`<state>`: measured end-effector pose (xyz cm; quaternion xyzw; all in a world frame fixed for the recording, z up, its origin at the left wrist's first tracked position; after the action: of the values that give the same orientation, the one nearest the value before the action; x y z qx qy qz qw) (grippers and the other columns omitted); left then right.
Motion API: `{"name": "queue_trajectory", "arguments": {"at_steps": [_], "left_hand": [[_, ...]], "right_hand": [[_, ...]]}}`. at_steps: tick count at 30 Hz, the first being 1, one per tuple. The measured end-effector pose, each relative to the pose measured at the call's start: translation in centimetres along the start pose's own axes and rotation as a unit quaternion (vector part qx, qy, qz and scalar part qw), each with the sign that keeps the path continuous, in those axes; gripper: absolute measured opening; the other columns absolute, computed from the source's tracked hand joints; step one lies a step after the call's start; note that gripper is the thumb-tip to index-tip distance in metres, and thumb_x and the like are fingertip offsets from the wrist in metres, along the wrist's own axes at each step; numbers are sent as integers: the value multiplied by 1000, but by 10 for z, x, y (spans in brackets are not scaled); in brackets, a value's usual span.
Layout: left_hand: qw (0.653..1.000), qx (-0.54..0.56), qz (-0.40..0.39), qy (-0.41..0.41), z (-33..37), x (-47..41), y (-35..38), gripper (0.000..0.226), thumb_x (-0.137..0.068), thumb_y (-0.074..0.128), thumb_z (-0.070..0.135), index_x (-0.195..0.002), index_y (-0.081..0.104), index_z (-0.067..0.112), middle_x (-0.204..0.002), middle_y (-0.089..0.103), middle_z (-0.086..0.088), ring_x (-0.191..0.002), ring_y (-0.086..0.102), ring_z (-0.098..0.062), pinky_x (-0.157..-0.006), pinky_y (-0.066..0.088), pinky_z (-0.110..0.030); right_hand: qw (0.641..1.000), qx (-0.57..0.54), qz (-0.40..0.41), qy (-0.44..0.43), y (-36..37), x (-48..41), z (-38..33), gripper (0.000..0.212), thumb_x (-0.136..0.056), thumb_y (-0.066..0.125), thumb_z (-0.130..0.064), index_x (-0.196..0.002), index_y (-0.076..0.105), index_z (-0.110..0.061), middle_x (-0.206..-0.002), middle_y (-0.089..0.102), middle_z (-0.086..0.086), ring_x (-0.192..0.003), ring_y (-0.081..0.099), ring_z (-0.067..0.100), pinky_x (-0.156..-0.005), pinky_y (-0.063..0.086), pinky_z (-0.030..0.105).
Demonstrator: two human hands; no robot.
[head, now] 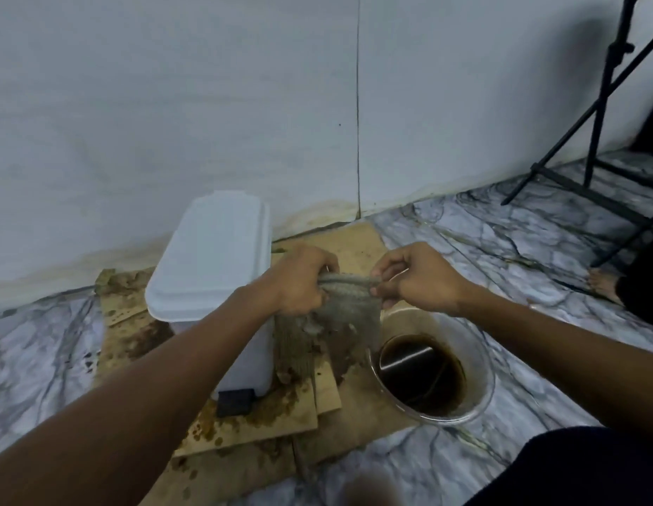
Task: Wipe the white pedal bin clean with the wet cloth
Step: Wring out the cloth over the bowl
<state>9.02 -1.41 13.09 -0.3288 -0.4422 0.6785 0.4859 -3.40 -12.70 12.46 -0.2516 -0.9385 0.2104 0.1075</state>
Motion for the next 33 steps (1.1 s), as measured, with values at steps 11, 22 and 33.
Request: {"name": "queue_trajectory", "arguments": {"at_steps": [11,22,33], "left_hand": [[957,-34,-278,71,7,-36,206,18,-78,72,14,-83,63,28,-86,61,10,-80,59,-9,-67,54,-34],[962,-122,-207,132,27,-61,288,34,-86,62,15,-116,59,29,-117,60,-4,-115,52,-26,-92,41,-38],[951,-143,-235,139,5,-40,280,45,-77,70,26,-122,65,29,-124,58,3,-119,45,-17,-96,38,-35]], "right_hand": [[963,-171,-24,208,47,64,218,16,-87,64,12,-91,74,0,-86,76,18,-82,75,31,-77,63,46],[962,156,78,208,36,72,296,6,-81,74,-24,-83,73,-29,-79,71,-12,-73,66,4,-68,61,35],[964,253,40,74,76,62,262,25,-85,73,-30,-109,74,-25,-105,74,-10,-89,68,4,-79,58,24]]}}
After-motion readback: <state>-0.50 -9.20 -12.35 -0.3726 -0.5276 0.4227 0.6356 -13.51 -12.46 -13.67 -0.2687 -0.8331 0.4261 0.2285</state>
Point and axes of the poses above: each hand's wrist, its own x-axis away from the middle knuckle, its own y-axis out of the palm, z = x × y, the point moved 8 cm from there along -x, towards the middle knuckle
